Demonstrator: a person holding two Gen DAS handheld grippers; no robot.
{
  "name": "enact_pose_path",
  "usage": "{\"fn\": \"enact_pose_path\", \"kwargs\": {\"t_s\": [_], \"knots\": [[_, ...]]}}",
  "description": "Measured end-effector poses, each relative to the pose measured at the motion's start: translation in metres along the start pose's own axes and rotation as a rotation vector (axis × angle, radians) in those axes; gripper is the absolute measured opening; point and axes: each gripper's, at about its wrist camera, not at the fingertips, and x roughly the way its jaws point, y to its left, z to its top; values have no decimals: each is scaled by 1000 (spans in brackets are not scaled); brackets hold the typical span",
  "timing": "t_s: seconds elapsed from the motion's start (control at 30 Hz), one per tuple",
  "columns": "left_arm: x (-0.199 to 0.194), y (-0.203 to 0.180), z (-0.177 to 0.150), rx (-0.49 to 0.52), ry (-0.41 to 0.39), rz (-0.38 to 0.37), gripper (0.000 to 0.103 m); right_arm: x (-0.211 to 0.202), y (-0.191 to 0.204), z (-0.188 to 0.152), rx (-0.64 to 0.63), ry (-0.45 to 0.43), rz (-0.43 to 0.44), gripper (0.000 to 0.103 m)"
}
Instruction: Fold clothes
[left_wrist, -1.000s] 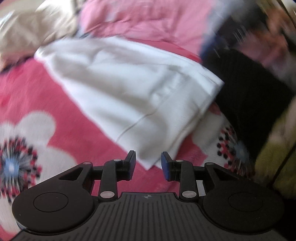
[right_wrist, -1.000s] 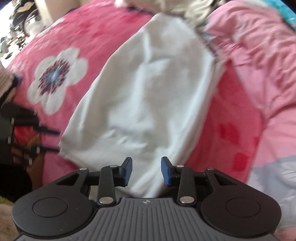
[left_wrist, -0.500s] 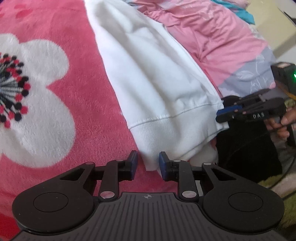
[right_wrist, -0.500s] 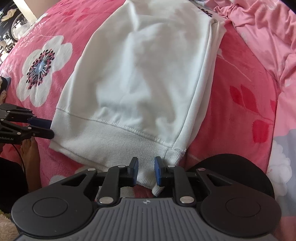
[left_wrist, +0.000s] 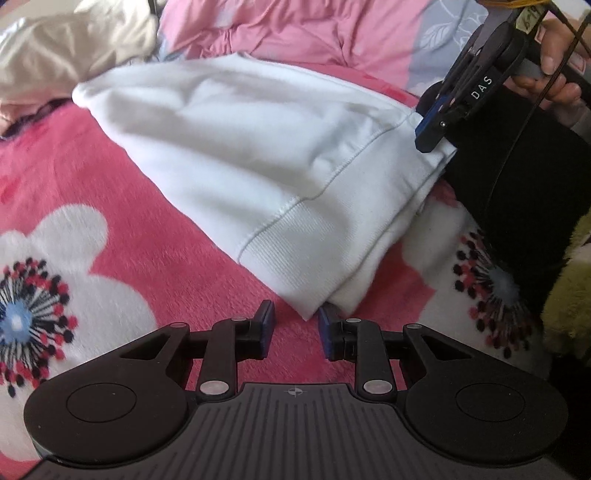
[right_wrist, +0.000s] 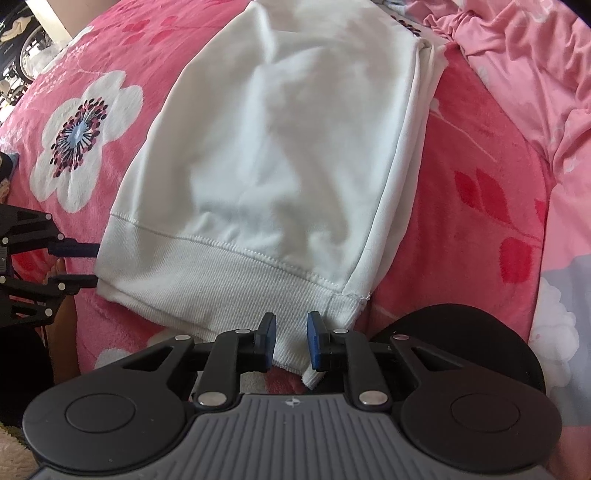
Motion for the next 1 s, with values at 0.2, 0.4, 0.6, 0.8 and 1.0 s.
{"fn": "enact_pose_path", "kwargs": {"t_s": [0.2,0.4,0.6,0.8,1.0], "knots": [[1,-9,2,19,-56,44,18,0,0,0,3,-1,-2,19],[7,-12,4,-13,-94,44,2,0,1,0,4,0,-4,19],[-4,-23,4,113,-135,21,0,1,0,1,7,2,-7,19],[-9,-25,4,177,-96,-38,0,4,0,2,14,4,-10,20],[-2,-25,-1,185,-56,-95,0,6,1,3,12,12,-15,20]]}}
